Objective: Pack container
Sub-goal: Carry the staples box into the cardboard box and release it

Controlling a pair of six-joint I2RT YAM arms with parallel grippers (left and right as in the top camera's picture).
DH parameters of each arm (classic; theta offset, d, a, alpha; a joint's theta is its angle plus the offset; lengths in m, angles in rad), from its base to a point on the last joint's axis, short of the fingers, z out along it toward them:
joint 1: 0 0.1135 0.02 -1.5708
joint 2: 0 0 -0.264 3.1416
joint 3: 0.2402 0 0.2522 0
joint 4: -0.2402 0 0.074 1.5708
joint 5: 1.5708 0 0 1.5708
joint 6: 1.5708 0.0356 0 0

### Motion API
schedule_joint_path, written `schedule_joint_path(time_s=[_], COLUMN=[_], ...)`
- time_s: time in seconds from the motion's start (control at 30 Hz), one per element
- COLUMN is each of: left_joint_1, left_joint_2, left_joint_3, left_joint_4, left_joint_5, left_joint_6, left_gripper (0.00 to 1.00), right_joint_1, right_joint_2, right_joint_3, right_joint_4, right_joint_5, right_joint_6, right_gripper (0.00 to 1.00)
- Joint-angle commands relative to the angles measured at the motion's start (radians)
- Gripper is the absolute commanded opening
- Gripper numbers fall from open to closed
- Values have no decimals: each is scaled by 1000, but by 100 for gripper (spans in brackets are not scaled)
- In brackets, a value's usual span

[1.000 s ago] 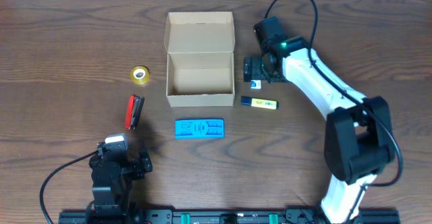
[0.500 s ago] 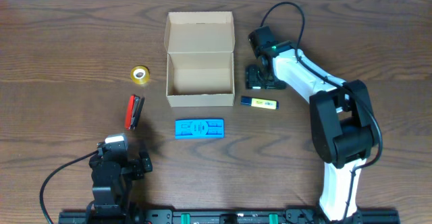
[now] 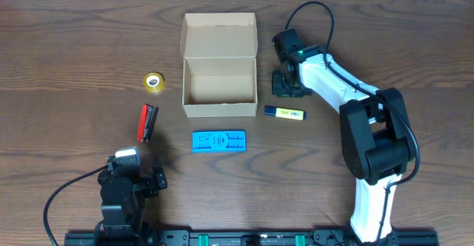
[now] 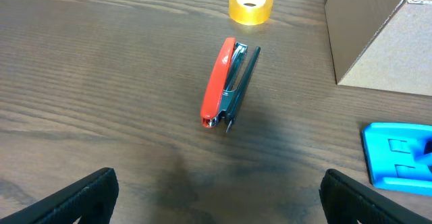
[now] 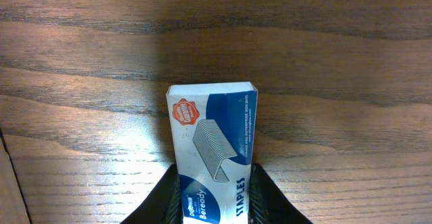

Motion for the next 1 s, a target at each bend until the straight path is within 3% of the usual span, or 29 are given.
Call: schedule_joint_path(time_s=[0.0,0.4,0.63,0.97], left_joint_1=[6,6,6,6], left_joint_2=[-6,-6,-6,-6], left_joint_3=[-9,-9,-9,-9], left_joint_4=[-2,-3,-2,-2], left_joint_5=[0,0,0,0], left_joint_6=[3,3,3,3], left_gripper=[95,95,95,95], right_joint_1=[5,32,151,326], right_joint_2=[8,-224,-367,-294], right_joint_3=[13,13,13,13], right_joint_4=[-11,-62,-41,152], right_joint_5=[14,13,-1,45], right_joint_6=[-37,-90,-171,-235], right_gripper=[8,6,9,20])
